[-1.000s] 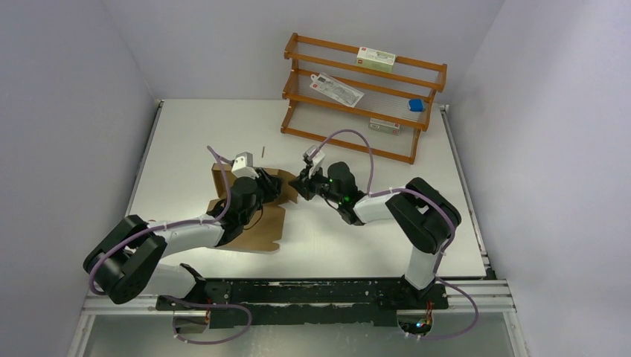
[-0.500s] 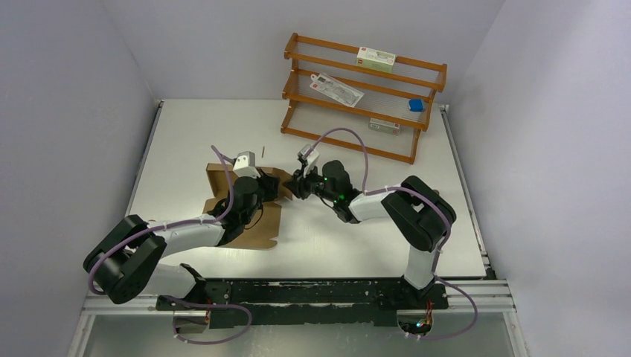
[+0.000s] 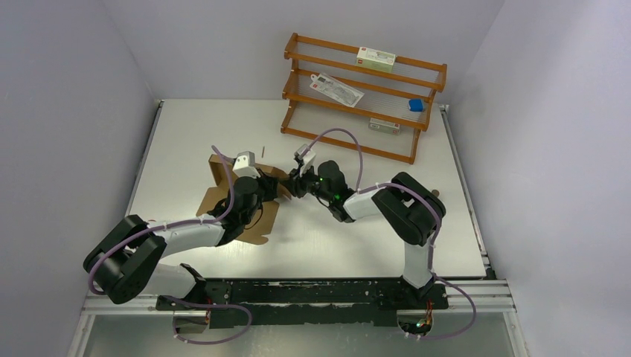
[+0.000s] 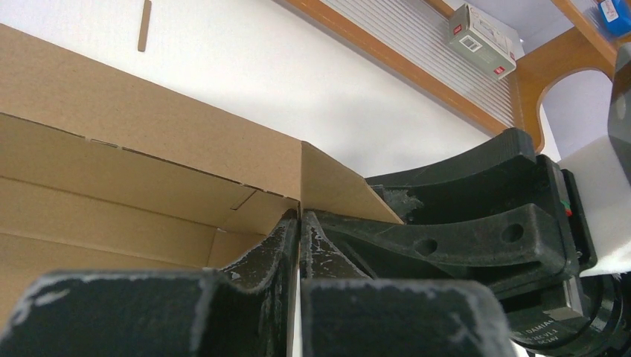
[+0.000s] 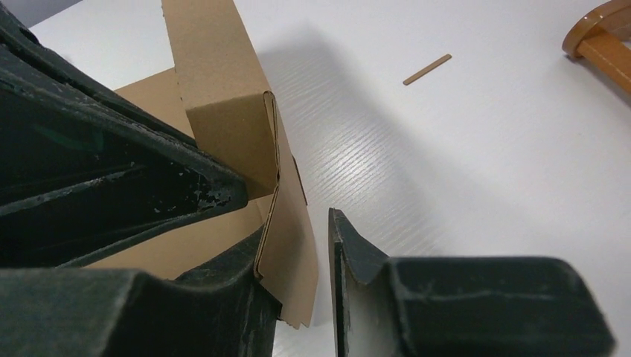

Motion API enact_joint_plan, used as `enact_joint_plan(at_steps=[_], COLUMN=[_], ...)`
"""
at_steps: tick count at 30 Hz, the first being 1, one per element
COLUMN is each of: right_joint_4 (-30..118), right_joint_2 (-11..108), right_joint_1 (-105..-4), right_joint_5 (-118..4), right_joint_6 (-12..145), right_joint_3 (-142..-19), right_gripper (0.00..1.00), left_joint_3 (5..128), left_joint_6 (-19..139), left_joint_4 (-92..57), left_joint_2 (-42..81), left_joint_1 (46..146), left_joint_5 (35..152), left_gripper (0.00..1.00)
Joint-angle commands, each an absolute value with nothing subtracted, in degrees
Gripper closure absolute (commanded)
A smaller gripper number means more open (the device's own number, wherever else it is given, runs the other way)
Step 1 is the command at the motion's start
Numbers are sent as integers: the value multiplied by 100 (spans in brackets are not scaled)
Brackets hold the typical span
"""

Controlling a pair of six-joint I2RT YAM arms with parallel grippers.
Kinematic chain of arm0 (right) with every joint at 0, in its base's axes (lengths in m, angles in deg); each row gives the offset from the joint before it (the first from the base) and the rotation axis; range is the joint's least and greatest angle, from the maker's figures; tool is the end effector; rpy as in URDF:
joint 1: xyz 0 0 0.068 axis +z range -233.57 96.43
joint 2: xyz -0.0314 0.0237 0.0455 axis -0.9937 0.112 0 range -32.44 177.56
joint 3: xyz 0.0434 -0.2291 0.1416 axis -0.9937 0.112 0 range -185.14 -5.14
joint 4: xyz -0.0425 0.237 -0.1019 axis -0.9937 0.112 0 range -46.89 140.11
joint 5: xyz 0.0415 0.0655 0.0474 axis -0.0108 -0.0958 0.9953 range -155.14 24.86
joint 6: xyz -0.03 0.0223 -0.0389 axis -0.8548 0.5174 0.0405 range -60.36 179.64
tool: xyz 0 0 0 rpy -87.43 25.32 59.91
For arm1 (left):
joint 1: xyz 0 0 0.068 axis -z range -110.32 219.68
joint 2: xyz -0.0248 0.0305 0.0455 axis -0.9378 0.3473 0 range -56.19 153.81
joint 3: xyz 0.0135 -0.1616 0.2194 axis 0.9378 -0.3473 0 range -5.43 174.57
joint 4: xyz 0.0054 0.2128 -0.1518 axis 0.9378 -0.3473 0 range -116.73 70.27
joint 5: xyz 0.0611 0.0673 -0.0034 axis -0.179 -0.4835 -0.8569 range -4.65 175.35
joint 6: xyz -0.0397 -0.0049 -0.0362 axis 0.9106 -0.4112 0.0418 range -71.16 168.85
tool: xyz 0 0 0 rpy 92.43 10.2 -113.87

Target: Fold the paper box

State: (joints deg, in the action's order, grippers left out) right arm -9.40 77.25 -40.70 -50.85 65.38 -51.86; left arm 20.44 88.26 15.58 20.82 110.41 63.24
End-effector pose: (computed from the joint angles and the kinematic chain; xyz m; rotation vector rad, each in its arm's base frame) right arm 0.2729 0.2652 0.1513 -0.7567 1.6590 0.8285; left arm 0.2089 -0.1622 0.1885 -0.2525 1.8553 -0.6243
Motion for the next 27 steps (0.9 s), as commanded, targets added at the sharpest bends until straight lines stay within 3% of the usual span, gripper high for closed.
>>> enact_joint_plan(at_steps=[1, 7, 12, 16, 19, 23, 27], right_joint_4=[-1399, -1402, -1218, -912, -657, -308, -149], right_joint_2=[7858, 7972, 7947, 7750, 7630, 7500, 7416], right_joint_1=[-4020, -3979, -3971, -3967, -3973, -3999, -4036], right_joint_5=[-5289, -5280, -5313, -5301, -5289, -5142, -5040], right_joint_6=[6544, 6544, 6416, 6168, 6015, 5655, 5565], right_joint_3=[-5349, -5482, -5471, -5396, -5375, -5425, -5419], right_gripper=[73, 79, 94, 100, 100, 100, 100], left_joint_3=[2130, 2118, 2072, 1953, 1764, 1593, 1422], left_joint_6=[8709, 8740, 8771, 8788, 8952, 9332, 9871], left_joint_4=[1623, 1696, 1700, 1602, 1620, 1448, 1459], left_joint_2=[2143, 2173, 2031, 1638, 1267, 834, 604], left_joint_1=[11106, 11109, 11105, 11094, 10961, 10350, 9565], left_joint_5=[6258, 6348, 6350, 6417, 6623, 7233, 8073], left_gripper=[95, 95, 91, 73, 51, 30, 23])
